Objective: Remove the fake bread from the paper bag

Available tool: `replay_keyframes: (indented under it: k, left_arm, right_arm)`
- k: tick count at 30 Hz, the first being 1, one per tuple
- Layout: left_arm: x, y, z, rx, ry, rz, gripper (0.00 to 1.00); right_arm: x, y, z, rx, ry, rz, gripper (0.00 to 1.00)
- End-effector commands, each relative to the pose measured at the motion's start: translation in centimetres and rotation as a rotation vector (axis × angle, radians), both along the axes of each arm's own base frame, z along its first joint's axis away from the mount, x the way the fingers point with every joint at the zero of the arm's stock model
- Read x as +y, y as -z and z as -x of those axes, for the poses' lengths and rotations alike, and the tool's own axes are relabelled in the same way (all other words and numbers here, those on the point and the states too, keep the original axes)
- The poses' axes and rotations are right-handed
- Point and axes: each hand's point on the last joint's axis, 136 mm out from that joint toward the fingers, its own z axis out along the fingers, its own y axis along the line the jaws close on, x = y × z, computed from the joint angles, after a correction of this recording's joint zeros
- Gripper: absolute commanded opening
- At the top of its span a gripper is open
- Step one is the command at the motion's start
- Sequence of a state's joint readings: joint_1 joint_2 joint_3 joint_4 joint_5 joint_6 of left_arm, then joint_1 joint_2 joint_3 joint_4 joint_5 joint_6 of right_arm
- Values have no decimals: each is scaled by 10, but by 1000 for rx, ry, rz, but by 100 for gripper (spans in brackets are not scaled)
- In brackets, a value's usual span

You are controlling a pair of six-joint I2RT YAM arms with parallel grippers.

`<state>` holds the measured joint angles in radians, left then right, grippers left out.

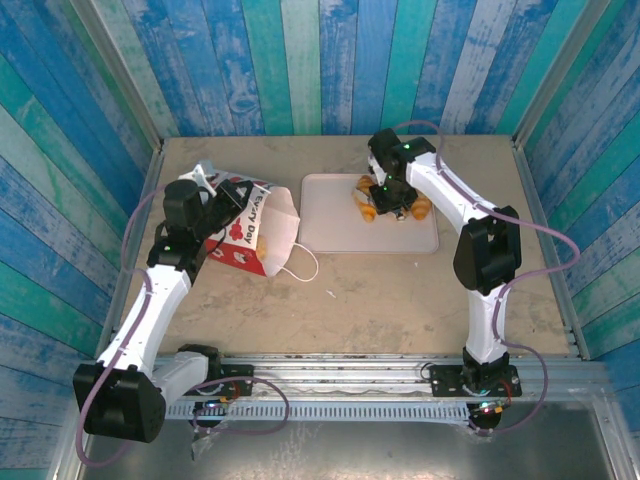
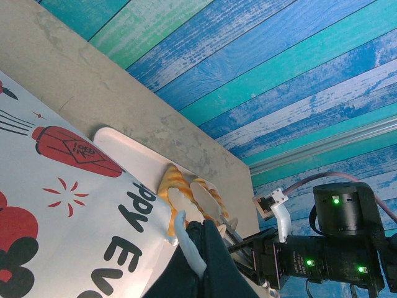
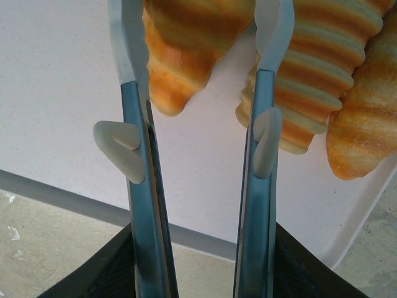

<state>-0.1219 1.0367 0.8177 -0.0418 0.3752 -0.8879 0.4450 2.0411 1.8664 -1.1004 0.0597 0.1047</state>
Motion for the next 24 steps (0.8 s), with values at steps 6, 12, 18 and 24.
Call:
replay_keyframes:
  k: [6, 12, 18, 24]
  left_arm:
    - [1, -12, 2, -39, -5, -3, 0]
    - [0, -13, 2, -42, -2, -2, 0]
    - [1, -14, 2, -43, -4, -2, 0]
    - [0, -14, 1, -42, -1, 0, 0]
  right_arm:
    - [-3, -5, -3, 3, -24, -2, 49]
    - [-1, -11, -5, -6, -14, -27, 49]
    - [-4, -16, -6, -16, -7, -37, 49]
    - [-5, -19, -7, -21, -9, -45, 49]
